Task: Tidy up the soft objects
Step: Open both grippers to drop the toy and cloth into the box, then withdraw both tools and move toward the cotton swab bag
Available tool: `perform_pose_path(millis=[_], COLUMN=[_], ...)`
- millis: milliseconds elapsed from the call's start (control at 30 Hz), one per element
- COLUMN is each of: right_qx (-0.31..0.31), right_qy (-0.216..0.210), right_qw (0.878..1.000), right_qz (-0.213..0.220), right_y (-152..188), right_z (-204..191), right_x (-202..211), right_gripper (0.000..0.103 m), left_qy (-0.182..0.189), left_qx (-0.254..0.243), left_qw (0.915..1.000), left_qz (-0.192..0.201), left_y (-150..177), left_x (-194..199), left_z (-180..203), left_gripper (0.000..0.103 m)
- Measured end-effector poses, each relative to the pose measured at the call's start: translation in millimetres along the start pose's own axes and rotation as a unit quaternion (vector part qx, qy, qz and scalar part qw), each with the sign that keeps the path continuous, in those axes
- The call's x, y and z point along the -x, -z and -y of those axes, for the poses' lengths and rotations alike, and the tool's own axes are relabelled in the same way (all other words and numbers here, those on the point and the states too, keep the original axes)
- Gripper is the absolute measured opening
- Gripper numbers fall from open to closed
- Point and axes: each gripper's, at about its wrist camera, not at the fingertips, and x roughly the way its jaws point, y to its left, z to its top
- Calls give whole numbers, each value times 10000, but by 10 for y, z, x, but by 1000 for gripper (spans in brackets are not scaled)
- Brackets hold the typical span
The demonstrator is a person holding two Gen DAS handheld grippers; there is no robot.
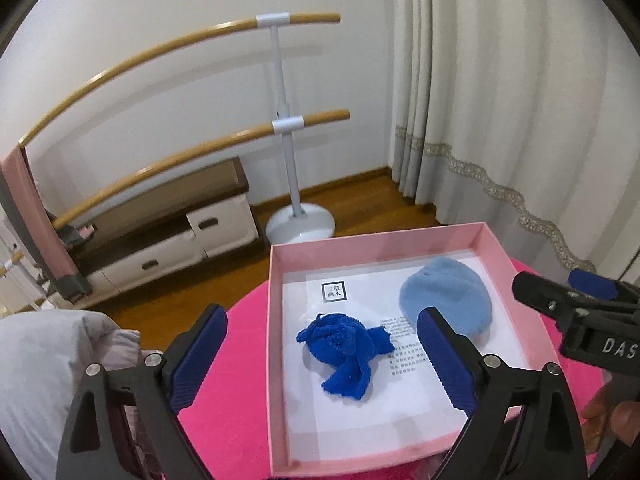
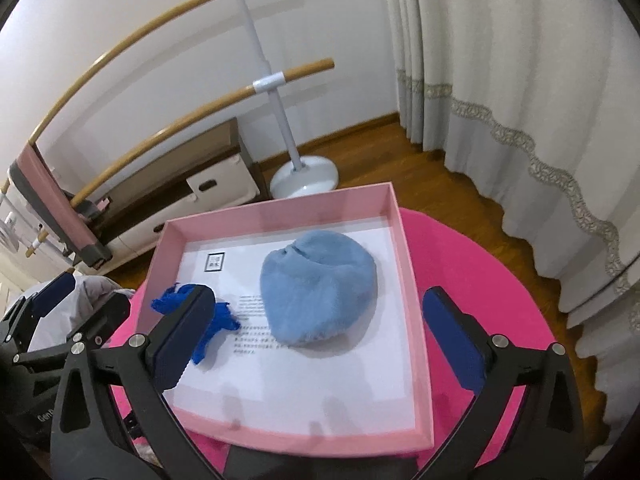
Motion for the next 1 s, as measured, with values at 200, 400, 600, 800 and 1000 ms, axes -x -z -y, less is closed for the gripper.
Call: perform_pose_path(millis=[200,400,600,800,1000], right_qx=[127,146,62,90,15], right_qy=[81,137,290,400,517], right_qw=[9990,9939,9873,9827,9777], right_qz=[414,1084,1559,1806,2037], right_y=[247,712,1255,1716,2122], right_z=[-88,-159,-177,-260,-298], right_x=[572,1274,1846,2258,2546], right_gripper=[103,103,103,103,103], left_qy=[-10,-108,-95,-31,-42], left_qx=[7,15,86,121,79], left_qw=[9992,9942,9882,9850,9844], left_qz=[388,1067,1525,1720,1757], left_y=[302,861,1423,2002,2476], left_x=[522,1230,1816,2285,2698], left_z=[11,-42,-66,-66,-54], left_gripper=[100,103,103,103,103])
